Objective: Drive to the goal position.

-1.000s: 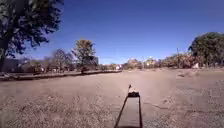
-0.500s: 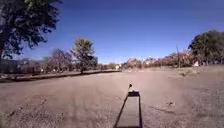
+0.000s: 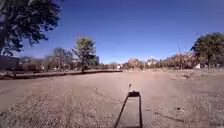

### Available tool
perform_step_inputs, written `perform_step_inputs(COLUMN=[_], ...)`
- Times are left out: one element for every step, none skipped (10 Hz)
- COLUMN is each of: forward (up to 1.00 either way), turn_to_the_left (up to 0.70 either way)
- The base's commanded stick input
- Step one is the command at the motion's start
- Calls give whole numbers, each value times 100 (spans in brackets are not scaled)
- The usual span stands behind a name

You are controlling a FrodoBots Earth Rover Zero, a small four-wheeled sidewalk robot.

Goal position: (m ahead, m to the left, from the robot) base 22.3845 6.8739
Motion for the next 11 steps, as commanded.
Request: perform_step_inputs(forward=[50,50,50,50,50,50,50,50,50,50,50], turn_to_the_left=[0,0,0,0,5,6,7,7,7,5,4])
